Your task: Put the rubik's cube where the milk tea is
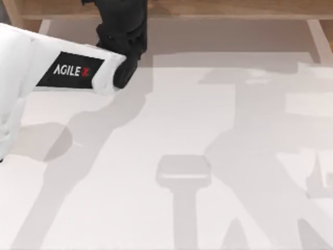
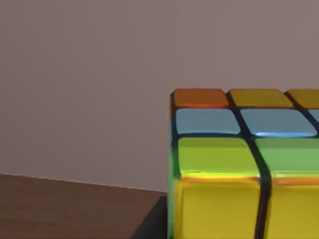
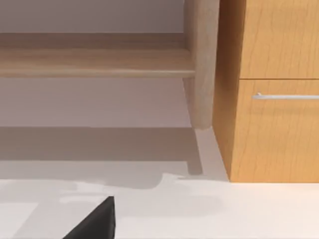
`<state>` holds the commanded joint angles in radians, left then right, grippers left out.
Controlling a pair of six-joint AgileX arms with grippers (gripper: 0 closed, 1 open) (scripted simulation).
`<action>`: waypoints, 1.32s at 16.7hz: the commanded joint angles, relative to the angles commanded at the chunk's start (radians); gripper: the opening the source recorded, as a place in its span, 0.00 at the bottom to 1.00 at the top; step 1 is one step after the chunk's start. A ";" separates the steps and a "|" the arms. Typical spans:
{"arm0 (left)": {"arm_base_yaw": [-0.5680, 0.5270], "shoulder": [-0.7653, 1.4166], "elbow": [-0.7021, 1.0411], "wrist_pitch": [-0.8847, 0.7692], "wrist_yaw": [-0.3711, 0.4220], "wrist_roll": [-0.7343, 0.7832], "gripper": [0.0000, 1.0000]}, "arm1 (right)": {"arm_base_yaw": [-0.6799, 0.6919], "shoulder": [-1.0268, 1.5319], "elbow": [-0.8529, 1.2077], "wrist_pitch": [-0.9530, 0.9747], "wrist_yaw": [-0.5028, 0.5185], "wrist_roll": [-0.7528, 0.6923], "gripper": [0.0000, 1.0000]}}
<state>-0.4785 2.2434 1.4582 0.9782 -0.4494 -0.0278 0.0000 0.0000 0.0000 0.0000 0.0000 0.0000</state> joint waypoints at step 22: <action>-0.202 -0.154 -0.007 -0.294 0.006 0.145 0.00 | 0.000 0.000 0.000 0.000 0.000 0.000 1.00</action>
<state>-0.6809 2.0894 1.4516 0.6842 -0.4438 0.1172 0.0000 0.0000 0.0000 0.0000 0.0000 0.0000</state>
